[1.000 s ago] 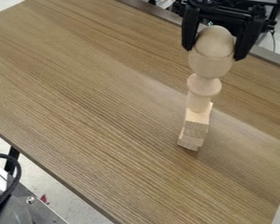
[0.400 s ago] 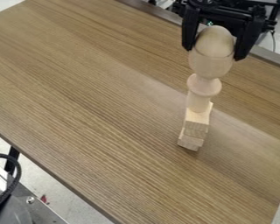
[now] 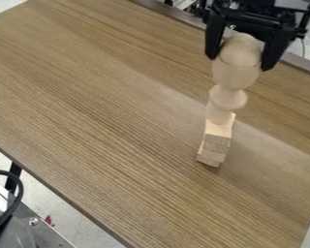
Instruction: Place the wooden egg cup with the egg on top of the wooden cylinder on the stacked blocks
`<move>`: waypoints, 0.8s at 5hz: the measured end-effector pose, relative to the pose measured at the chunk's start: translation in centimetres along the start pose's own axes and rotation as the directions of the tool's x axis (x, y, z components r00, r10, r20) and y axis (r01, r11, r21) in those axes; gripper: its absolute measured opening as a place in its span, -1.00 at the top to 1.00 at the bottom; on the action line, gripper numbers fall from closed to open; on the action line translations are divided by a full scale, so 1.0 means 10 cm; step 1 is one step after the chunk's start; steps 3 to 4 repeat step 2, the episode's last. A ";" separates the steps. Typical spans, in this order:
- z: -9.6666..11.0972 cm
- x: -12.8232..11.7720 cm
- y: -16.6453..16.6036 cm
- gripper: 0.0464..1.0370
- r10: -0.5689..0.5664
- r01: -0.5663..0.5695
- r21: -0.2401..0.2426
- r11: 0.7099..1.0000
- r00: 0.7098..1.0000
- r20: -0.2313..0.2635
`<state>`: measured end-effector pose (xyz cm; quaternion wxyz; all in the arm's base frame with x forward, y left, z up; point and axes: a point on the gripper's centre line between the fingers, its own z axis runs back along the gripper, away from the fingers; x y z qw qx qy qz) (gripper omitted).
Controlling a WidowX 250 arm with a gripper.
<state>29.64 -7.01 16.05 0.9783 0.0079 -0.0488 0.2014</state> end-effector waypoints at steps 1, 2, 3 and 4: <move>-0.01 0.05 0.00 -0.67 0.008 -0.008 -0.001 1.000 1.000 0.002; -0.02 0.09 0.00 -0.67 0.010 -0.010 0.000 1.000 1.000 0.009; -0.02 0.09 0.00 -0.67 0.010 -0.010 0.000 1.000 1.000 0.009; -0.02 0.09 0.00 -0.67 0.010 -0.010 0.000 1.000 1.000 0.009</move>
